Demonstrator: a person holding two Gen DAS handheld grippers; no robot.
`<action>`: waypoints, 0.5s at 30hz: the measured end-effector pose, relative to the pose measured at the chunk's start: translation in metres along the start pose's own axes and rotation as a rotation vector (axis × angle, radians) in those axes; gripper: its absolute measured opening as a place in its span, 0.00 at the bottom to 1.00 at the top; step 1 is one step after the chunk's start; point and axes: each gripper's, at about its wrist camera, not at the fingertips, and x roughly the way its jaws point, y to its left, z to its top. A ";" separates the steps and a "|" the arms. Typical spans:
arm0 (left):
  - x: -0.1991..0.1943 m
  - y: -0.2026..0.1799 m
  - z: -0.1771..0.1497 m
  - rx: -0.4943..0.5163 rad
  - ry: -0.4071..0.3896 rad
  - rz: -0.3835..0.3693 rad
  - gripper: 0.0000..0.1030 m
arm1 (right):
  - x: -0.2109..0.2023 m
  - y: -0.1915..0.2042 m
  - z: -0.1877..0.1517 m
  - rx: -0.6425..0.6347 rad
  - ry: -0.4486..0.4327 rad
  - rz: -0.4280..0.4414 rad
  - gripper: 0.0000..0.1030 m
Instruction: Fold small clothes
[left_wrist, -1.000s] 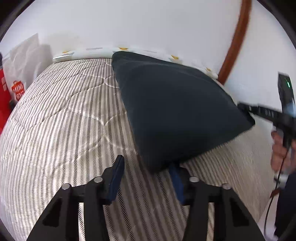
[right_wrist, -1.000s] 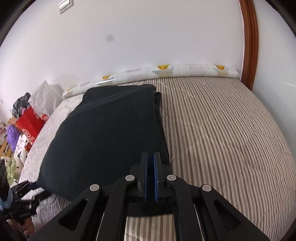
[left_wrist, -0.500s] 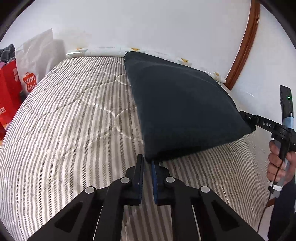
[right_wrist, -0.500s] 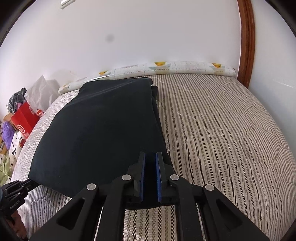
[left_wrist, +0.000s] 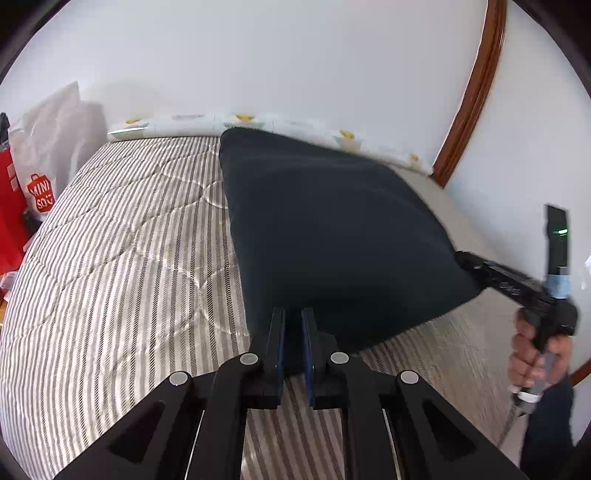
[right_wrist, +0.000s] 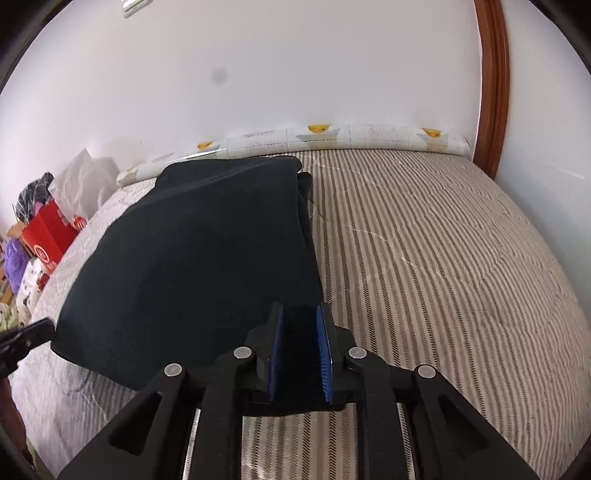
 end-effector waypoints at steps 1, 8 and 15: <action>0.004 -0.003 -0.001 0.018 0.013 0.012 0.08 | -0.001 -0.001 0.000 -0.008 0.005 -0.003 0.17; -0.005 -0.006 -0.002 0.051 0.004 0.034 0.10 | -0.019 -0.008 0.006 0.014 -0.044 -0.037 0.23; 0.004 0.004 0.005 -0.024 -0.008 0.089 0.35 | -0.005 0.006 -0.002 -0.012 0.010 -0.023 0.27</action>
